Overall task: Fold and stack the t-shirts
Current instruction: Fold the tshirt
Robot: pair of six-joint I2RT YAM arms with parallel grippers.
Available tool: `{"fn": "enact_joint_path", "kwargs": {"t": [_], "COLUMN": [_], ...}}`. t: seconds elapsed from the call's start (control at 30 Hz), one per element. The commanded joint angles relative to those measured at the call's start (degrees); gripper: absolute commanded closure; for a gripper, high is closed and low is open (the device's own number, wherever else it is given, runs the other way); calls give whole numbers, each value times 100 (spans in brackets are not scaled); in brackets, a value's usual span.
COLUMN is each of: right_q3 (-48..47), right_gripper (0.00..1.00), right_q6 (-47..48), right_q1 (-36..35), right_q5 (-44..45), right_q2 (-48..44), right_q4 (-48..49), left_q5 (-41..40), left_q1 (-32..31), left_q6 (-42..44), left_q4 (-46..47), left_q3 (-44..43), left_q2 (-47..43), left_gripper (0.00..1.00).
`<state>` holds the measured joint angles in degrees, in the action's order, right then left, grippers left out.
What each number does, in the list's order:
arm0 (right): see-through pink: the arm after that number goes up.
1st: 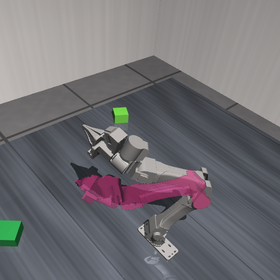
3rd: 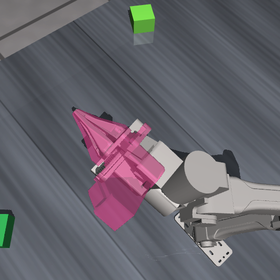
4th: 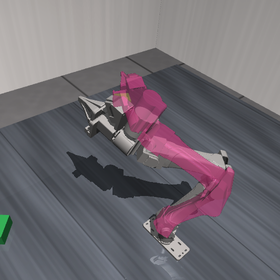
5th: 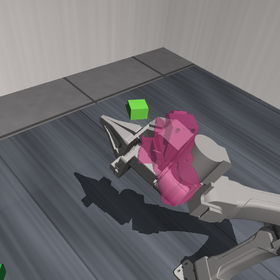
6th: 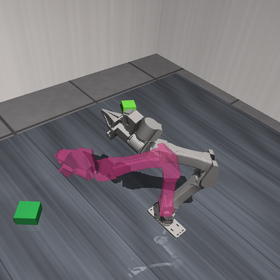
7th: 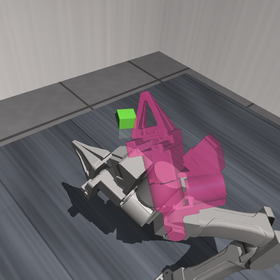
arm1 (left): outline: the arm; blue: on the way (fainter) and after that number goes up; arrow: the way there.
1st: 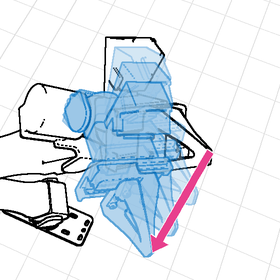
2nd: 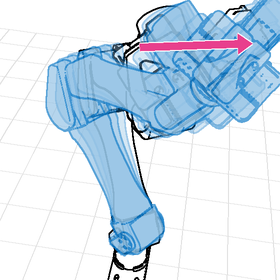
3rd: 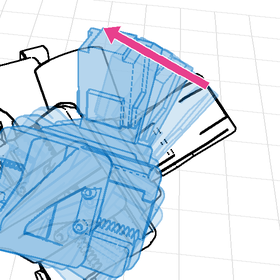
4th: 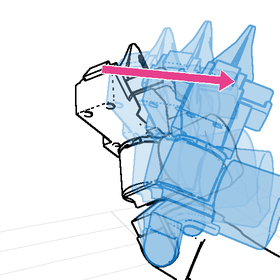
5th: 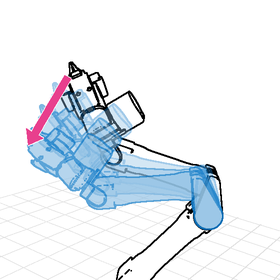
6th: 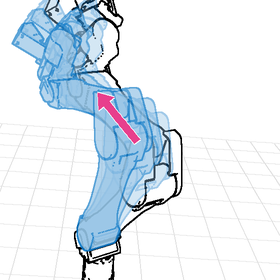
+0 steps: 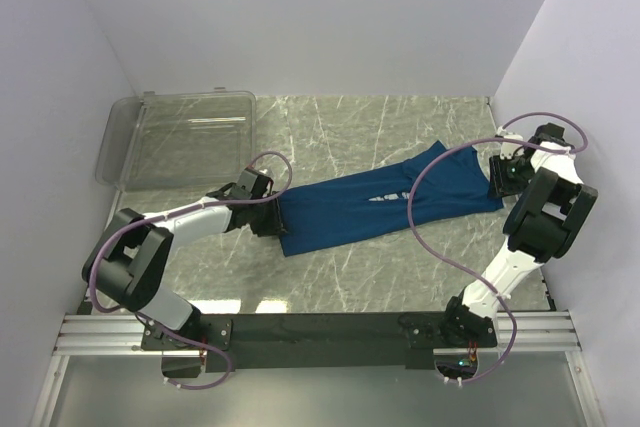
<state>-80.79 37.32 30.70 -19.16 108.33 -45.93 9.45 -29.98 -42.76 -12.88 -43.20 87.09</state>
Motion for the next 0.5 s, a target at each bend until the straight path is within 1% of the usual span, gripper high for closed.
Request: {"fn": "enact_joint_path", "kwargs": {"t": [0.0, 0.1, 0.2, 0.23, 0.3, 0.4, 0.47], "right_q3": [-296, -305, -297, -297, -288, -270, -279], "right_gripper": [60, 60, 60, 60, 60, 60, 60], "right_q6": [-49, -58, -76, -67, -85, -85, -93], "right_q1": [41, 33, 33, 33, 33, 33, 41], "right_q5": [-79, -62, -70, -71, -88, -88, -79], "right_q2": [39, 56, 74, 74, 83, 74, 83], "right_q4": [14, 23, 40, 32, 40, 49, 49], "left_q5": [206, 250, 224, 180, 136, 136, 232], "left_q1": [1, 1, -8, 1, 1, -8, -8], "left_q6": [14, 57, 93, 93, 119, 84, 66], "left_q4": [146, 137, 41, -47, -100, -100, -30], "left_q3": [-171, -154, -136, -119, -92, -13, 40], "left_q2": [54, 36, 10, 10, -8, -95, -113], "left_gripper": [68, 69, 68, 65, 63, 64, 66]}}
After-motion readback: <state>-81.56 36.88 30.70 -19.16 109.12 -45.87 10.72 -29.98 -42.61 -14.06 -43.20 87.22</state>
